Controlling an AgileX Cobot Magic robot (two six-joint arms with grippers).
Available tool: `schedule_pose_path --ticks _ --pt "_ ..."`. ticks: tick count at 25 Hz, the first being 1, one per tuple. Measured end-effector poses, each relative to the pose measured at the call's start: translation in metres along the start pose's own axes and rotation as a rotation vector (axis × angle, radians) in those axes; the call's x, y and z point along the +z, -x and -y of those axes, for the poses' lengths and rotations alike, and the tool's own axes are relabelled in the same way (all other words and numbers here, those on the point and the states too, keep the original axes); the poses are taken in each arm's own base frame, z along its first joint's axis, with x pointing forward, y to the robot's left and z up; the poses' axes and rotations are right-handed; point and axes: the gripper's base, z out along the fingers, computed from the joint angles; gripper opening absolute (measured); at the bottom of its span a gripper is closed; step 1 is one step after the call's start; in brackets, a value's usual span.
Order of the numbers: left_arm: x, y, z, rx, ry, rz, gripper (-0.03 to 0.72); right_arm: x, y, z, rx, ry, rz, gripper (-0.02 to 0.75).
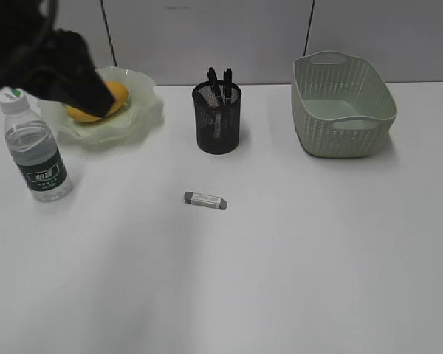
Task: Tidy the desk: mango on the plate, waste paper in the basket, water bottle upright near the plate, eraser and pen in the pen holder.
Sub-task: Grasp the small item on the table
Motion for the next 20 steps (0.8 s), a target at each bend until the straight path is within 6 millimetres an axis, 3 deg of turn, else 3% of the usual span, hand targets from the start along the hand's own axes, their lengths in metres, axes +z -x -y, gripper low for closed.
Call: schedule_pose_path --ticks 5,10,14,20 --pt "0.044 0.029 0.002 0.054 -0.037 -0.049 0.414 -0.004 -0.049 -0.001 0.006 0.009 0.014 0.479" --pt "0.072 0.047 -0.001 0.335 -0.051 -0.089 0.414 -0.007 -0.094 -0.003 0.029 0.016 0.063 0.479" --pt "0.094 0.054 -0.004 0.586 -0.082 -0.129 0.414 -0.003 -0.125 -0.004 0.043 0.018 0.11 0.479" --pt "0.142 0.051 -0.008 0.82 -0.148 -0.216 0.414 0.005 -0.158 -0.005 0.054 0.025 0.213 0.478"
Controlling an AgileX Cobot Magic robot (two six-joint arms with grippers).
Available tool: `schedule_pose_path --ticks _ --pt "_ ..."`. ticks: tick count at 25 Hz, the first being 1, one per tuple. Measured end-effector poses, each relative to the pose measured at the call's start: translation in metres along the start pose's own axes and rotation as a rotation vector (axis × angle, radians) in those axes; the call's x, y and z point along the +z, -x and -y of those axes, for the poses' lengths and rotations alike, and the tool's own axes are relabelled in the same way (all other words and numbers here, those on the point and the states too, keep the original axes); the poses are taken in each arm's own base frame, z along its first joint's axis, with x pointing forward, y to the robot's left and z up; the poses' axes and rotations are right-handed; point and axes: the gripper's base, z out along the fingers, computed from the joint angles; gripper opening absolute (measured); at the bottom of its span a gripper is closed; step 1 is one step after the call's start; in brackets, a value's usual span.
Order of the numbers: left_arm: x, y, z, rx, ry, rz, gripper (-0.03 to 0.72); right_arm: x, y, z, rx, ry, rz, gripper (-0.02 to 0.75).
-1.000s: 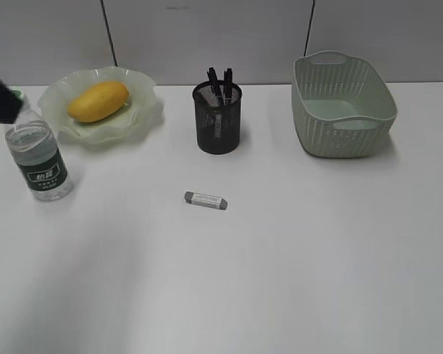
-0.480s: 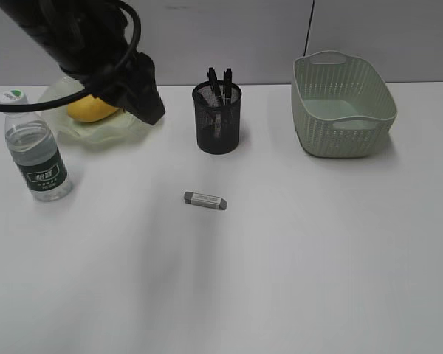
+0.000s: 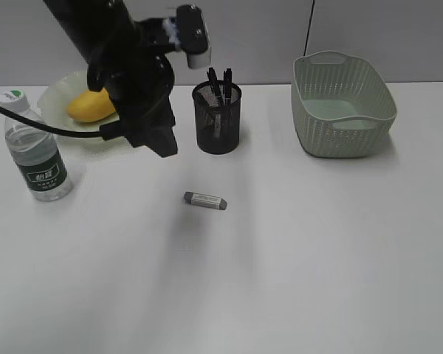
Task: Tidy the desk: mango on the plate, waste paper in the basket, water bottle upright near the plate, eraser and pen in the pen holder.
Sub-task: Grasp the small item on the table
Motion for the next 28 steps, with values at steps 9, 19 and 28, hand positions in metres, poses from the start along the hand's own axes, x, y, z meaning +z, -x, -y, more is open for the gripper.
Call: schedule_pose_path --ticks 9,19,28 --pt "0.056 0.009 -0.001 0.172 -0.155 0.051 0.414 -0.006 -0.01 0.0 0.006 0.009 0.123 0.478" --pt "0.103 0.015 0.0 0.271 -0.178 -0.024 0.414 -0.001 -0.01 -0.001 0.011 0.019 0.139 0.479" --pt "0.124 0.025 -0.016 0.272 -0.141 -0.002 0.414 0.0 -0.01 -0.001 0.011 0.02 0.14 0.478"
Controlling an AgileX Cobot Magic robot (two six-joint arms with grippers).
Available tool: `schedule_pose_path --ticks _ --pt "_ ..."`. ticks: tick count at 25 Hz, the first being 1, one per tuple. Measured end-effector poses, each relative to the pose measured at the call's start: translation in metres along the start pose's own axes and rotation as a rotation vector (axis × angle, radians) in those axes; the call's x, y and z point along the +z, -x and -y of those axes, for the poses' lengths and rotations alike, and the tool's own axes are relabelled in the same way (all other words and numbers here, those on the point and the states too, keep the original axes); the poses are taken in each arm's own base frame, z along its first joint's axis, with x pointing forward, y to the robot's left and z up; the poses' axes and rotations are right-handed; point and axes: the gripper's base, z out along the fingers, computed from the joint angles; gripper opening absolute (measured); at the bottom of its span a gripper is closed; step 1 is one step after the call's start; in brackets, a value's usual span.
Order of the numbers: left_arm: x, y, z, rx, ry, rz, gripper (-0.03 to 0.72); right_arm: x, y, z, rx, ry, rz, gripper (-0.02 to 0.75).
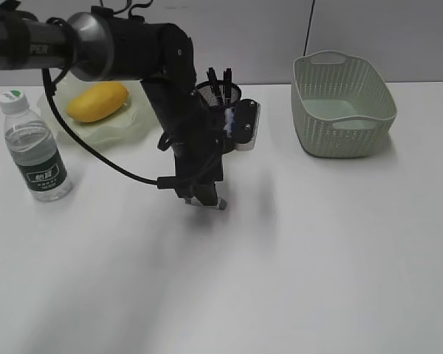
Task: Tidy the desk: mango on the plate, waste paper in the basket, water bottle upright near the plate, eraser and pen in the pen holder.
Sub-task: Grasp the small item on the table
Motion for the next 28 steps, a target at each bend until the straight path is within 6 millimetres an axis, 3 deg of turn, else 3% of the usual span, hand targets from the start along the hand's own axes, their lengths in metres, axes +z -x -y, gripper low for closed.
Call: schedule_pose_path --ticks 3,19,21,25,28 --pt "0.01 -0.001 -0.001 -0.004 -0.028 -0.007 0.414 0.0 0.0 0.0 0.0 0.0 0.0 0.478" --pt "0.026 -0.011 -0.005 -0.052 -0.056 0.008 0.404 0.0 0.0 0.0 0.0 0.0 0.001 0.478" --pt "0.026 -0.011 -0.006 -0.054 -0.057 0.009 0.362 0.0 0.0 0.0 0.0 0.0 0.001 0.478" --pt "0.025 -0.011 -0.005 -0.095 -0.075 0.009 0.17 0.001 -0.001 0.0 0.0 0.0 -0.002 0.478" --pt "0.021 -0.01 -0.002 -0.185 -0.131 -0.01 0.149 0.001 0.0 0.0 0.0 0.0 -0.001 0.478"
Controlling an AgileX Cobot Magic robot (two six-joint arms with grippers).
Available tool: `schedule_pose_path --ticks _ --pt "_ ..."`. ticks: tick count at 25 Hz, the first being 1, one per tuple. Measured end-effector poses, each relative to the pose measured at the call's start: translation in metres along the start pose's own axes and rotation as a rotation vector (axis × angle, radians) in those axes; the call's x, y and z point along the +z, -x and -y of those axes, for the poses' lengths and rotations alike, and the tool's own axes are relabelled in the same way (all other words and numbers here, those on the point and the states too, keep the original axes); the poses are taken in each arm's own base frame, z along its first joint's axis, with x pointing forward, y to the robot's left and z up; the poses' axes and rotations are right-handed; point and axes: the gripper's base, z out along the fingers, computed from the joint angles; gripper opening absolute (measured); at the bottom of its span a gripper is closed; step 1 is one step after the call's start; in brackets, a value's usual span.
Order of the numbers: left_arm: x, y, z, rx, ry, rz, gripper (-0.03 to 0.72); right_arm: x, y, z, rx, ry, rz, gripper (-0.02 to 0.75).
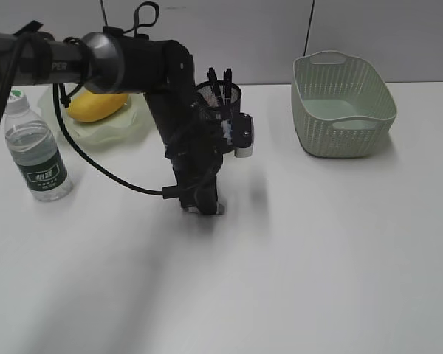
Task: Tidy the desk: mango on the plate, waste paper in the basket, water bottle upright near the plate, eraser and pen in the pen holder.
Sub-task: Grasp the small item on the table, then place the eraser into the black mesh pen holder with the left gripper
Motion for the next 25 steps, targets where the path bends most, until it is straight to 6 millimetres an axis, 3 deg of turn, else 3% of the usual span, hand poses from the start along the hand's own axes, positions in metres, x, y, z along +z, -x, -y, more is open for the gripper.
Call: schedule_pose_path --ticks 4,7,11,14,20,25 --pt "-0.021 0.005 0.004 -0.062 0.009 0.014 0.149 0.0 0.0 0.0 0.0 0.0 0.002 0.478" --pt "-0.063 0.014 0.008 -0.092 0.105 0.093 0.149 0.0 0.0 0.0 0.0 0.0 0.002 0.478" --pt "-0.128 0.025 0.001 -0.2 0.309 0.381 0.149 0.0 0.0 0.0 0.0 0.0 0.002 0.478" --pt "-0.161 0.024 -0.019 -0.375 0.448 0.677 0.149 0.0 0.0 0.0 0.0 0.0 0.002 0.478" --pt "-0.178 0.011 -0.056 -0.588 0.76 0.915 0.149 0.0 0.0 0.0 0.0 0.0 0.002 0.478" --pt "-0.159 0.009 -0.066 -0.652 0.751 0.923 0.149 0.0 0.0 0.0 0.0 0.0 0.002 0.478"
